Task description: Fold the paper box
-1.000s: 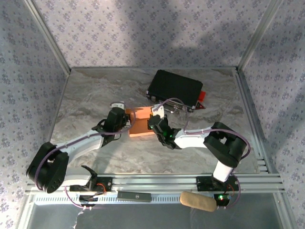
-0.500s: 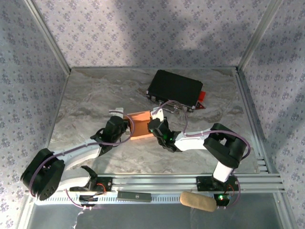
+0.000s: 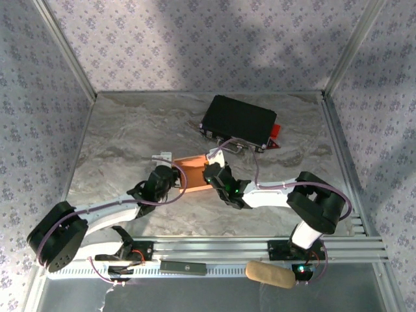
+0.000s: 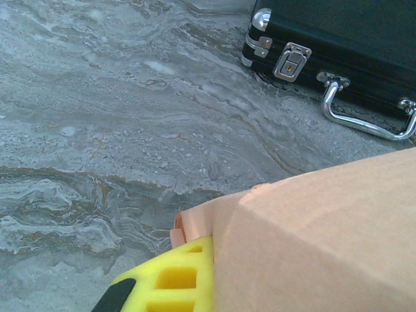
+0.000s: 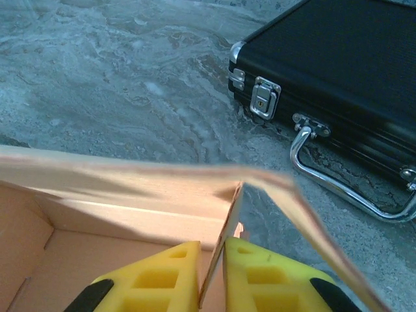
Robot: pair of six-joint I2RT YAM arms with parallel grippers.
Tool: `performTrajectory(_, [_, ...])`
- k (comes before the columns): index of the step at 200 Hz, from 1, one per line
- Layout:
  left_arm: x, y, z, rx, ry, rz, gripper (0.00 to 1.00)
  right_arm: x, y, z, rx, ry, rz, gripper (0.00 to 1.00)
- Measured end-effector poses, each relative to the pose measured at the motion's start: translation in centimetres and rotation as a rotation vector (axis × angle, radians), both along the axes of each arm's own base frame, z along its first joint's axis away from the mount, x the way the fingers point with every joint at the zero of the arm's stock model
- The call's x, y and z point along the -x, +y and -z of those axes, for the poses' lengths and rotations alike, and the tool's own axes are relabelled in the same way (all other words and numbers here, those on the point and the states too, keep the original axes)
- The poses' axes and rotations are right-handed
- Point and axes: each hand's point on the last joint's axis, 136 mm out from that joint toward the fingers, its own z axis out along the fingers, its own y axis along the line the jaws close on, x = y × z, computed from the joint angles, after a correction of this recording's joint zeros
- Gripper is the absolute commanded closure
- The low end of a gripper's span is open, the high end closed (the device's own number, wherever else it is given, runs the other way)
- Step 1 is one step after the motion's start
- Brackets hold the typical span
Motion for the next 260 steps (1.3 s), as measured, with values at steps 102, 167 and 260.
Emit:
performTrajectory(102, [1.3,-0.6,0.2,-0.043,-0.032,-0.004,1.0,2.2,-0.6,0.8,-0.015,0.067,-0.054,0.5])
performTrajectory(167, [1.8,-0.4,0.4,-0.072,-0.069,-0.051,1.0,5.2,-1.3,-0.9,-0.144,0.113,-0.099,0.39])
performTrajectory(260, [2.0,0.1,0.5,-0.102,-0.09,-0.091,1.0,7.9,-5.4,-5.1,-0.401,0.178,-0.014,0.49])
